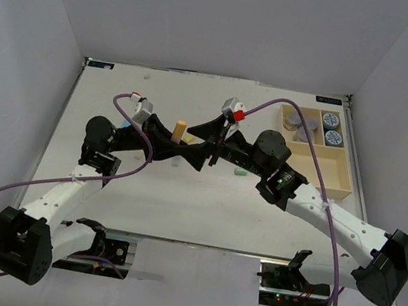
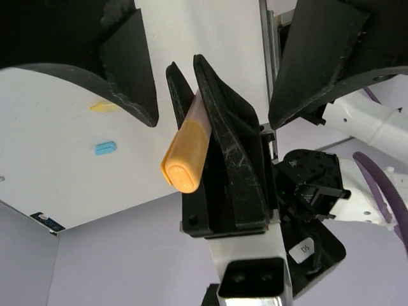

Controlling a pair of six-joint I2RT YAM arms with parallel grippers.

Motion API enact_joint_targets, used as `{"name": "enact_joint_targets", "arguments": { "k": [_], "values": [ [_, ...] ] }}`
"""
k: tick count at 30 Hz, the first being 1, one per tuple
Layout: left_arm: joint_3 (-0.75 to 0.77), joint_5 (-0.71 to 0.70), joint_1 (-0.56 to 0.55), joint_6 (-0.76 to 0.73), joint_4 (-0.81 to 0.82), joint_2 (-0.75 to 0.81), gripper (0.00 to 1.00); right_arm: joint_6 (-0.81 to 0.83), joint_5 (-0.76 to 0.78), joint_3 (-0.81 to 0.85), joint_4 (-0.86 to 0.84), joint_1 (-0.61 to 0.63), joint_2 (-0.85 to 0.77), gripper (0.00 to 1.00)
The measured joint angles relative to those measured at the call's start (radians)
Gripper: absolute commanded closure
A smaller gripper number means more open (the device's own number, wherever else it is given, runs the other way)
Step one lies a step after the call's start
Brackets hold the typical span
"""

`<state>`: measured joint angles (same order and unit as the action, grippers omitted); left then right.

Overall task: Sort the stationery into containers
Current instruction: Close the pen cap on the pen.

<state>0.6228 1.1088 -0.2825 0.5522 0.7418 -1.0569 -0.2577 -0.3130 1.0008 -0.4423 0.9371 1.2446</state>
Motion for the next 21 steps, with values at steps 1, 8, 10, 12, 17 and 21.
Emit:
{"name": "enact_joint_targets", "arguments": {
  "k": [1, 8, 10, 12, 17, 21],
  "values": [
    [0.0, -0.001, 0.0, -0.003, -0.003, 0.0, 1.0, 0.009, 0.001, 0.007, 0.01, 0.0, -0.006, 0.16],
    [0.01, 0.003, -0.001, -0.012, -0.024, -0.002, 1.0, 0.079, -0.016, 0.094, 0.145, -0.051, -0.051, 0.04],
    [0.018, 0.01, -0.001, -0.013, -0.03, -0.003, 1.0, 0.093, -0.052, 0.137, 0.186, -0.089, -0.048, 0.05],
    [0.027, 0.021, -0.001, -0.015, -0.039, -0.003, 1.0, 0.109, -0.1, 0.187, 0.214, -0.127, -0.031, 0.05],
    [0.045, 0.039, -0.005, -0.029, -0.064, -0.004, 1.0, 0.133, -0.23, 0.301, 0.241, -0.176, 0.053, 0.0],
    [0.051, 0.052, -0.008, -0.032, -0.08, -0.015, 1.0, 0.136, -0.321, 0.346, 0.25, -0.177, 0.127, 0.05]
  ]
}}
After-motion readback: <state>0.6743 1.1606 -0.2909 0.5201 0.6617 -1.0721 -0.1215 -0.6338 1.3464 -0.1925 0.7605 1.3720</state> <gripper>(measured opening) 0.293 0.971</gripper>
